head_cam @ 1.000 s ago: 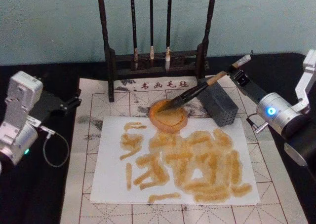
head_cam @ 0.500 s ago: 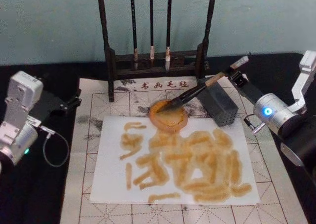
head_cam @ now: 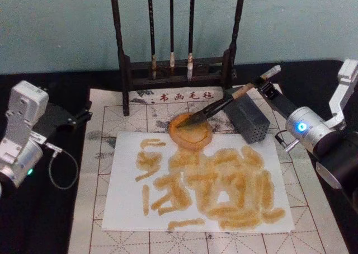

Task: Pick up the brush from the inkstone, write on the paper, then place the brush back to its original position.

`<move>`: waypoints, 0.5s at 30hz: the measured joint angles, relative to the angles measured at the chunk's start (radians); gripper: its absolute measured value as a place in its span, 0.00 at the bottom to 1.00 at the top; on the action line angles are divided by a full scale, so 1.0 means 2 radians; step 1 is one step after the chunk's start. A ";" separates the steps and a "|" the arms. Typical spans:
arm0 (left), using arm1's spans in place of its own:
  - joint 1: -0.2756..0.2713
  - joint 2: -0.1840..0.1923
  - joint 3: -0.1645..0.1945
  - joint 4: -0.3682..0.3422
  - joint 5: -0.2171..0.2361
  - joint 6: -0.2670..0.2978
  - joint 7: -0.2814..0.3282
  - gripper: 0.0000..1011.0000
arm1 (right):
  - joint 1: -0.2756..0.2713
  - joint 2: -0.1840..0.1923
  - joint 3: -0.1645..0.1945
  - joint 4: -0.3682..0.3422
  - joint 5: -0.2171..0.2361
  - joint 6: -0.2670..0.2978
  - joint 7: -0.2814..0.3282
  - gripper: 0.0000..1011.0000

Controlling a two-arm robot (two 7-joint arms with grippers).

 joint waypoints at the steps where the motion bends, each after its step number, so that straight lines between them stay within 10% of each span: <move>1: 0.000 0.000 0.000 0.000 0.000 0.000 0.000 0.99 | 0.000 0.000 0.000 0.000 0.000 0.000 0.000 0.18; 15: 0.000 0.000 0.000 0.000 0.000 0.000 0.000 0.99 | 0.000 -0.001 0.001 0.000 -0.001 0.001 0.001 0.19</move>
